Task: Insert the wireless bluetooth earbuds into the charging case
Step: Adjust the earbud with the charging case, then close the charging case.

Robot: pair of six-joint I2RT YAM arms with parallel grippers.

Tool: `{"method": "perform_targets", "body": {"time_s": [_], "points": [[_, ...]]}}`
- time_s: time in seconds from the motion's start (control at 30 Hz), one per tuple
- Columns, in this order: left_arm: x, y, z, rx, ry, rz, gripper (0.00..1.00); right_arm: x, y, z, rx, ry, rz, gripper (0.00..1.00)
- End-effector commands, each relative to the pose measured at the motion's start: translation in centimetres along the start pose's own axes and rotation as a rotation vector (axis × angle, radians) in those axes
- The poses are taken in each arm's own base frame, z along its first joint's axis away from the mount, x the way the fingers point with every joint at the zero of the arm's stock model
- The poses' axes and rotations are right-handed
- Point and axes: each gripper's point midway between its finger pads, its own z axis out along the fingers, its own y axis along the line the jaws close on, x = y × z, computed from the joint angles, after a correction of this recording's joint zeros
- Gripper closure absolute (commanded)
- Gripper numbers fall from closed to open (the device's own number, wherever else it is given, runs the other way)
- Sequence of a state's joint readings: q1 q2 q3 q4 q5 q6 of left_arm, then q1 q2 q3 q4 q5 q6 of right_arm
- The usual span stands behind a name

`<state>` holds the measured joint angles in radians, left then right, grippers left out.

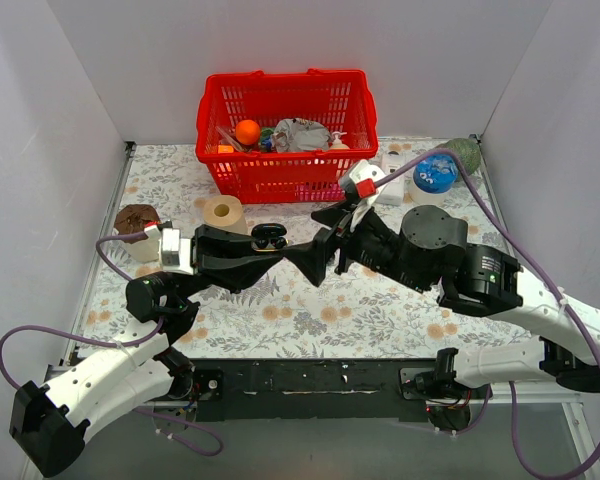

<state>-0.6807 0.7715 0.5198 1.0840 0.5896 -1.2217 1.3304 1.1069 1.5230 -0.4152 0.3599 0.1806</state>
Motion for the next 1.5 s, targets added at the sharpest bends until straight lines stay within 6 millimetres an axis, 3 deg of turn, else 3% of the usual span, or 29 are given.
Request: {"method": "perform_targets", "body": {"time_s": [0.0,0.33,0.5,0.6,0.7,0.77,0.8,0.83,0.87,0.9,1.1,1.33,1.47], "points": [[-0.1,-0.9,0.0,0.043,0.007,-0.001,1.00,-4.3,0.3,0.3,0.014,-0.128,0.050,0.07],[-0.2,-0.8,-0.1,0.036,0.002,-0.002,1.00,-4.9,0.8,1.3,0.005,-0.135,0.040,0.06],[0.3,0.2,-0.3,-0.016,0.013,0.007,1.00,-7.2,1.1,-0.7,-0.044,-0.244,0.057,0.05],[1.0,0.1,-0.6,-0.014,0.034,-0.003,1.00,-7.7,-0.1,-1.2,0.014,-0.260,0.069,0.08],[1.7,-0.4,-0.9,0.014,0.065,-0.005,1.00,-7.2,-1.4,-0.5,0.106,-0.200,0.047,0.32],[1.8,-0.8,-1.1,0.036,0.067,-0.003,1.00,-5.6,-1.7,0.7,0.144,-0.117,0.010,0.64],[1.9,-1.1,-1.1,0.051,0.073,0.000,1.00,-6.6,-1.6,0.6,0.146,-0.125,0.014,0.80],[1.9,-1.1,-1.1,0.054,0.077,0.005,1.00,-6.3,-1.6,0.9,0.148,-0.107,0.008,0.96],[1.9,-1.2,-1.1,0.062,0.080,0.007,1.00,-5.1,-1.5,1.7,0.155,-0.056,-0.014,0.99],[1.8,-1.3,-1.1,0.065,0.077,0.012,1.00,-5.4,-1.3,1.8,0.146,-0.051,-0.015,0.99],[1.5,-1.4,-0.9,0.075,0.073,0.040,1.00,-1.8,0.4,3.8,0.061,0.114,-0.056,0.99],[1.2,-0.8,-0.6,0.046,0.059,0.052,1.00,-0.3,2.2,3.8,-0.035,0.182,-0.050,0.99],[1.1,-0.3,-0.5,0.022,0.055,0.046,1.00,0.5,2.2,3.4,-0.038,0.187,-0.024,0.99]]}}
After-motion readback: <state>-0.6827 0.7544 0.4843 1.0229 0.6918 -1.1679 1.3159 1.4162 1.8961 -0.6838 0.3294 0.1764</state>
